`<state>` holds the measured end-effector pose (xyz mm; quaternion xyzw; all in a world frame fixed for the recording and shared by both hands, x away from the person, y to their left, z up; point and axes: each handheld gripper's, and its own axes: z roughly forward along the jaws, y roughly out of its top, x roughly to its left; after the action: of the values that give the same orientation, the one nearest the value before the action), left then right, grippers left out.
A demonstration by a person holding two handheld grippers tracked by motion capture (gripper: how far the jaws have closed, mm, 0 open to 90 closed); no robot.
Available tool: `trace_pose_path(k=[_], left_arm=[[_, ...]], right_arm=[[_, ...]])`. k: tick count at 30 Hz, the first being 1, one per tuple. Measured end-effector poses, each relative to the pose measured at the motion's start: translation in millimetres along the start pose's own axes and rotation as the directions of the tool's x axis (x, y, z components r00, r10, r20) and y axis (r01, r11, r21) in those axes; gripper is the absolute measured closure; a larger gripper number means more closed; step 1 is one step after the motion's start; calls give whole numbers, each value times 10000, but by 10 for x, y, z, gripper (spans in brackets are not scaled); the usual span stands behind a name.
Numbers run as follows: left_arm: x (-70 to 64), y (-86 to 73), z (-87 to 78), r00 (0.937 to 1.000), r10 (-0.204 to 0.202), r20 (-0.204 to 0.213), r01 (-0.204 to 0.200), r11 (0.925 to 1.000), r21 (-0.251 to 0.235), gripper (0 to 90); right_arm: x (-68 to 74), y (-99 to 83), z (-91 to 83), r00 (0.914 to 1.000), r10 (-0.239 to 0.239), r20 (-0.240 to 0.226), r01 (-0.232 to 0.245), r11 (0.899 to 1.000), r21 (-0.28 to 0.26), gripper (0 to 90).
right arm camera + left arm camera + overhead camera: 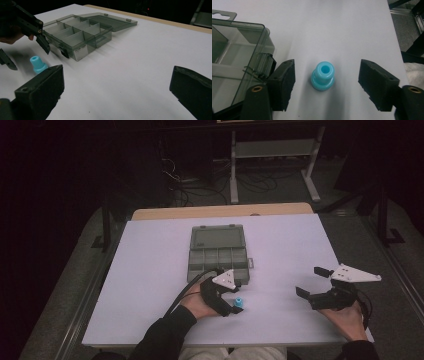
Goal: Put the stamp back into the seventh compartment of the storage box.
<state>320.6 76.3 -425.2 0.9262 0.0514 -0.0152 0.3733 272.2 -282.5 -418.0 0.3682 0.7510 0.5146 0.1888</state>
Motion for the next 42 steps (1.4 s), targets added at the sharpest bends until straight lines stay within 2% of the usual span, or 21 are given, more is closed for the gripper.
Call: trace_pose_path(k=[5,16,22,28,32,42], left_arm=[[4,0,8,9999,121,107,-120,9999,-44,386],[43,-12,31,9997,218,124,-219,9997,62,494],[75,-23,34,9995,75,296,-74,10000,-26,610],[58,-19,52,9998,142,139,-143,9999,22,716],[65,-13,46,9996,73,266,-75,9999,72,719],[78,1,10,9996,-59,289,56,9999,115,721]], right_arm=[[1,-1,11,10000,-29,-39,30,10000,70,0],[2,-2,7,10000,-24,-28,24,10000,71,0],[0,-4,10,10000,-12,-50,12,9999,104,0],[-14,-5,-2,9999,104,-79,-104,9999,-29,0],[-7,-4,3,9999,78,-95,-78,10000,14,0],[-6,-6,-1,9999,86,-94,-86,10000,-7,0]])
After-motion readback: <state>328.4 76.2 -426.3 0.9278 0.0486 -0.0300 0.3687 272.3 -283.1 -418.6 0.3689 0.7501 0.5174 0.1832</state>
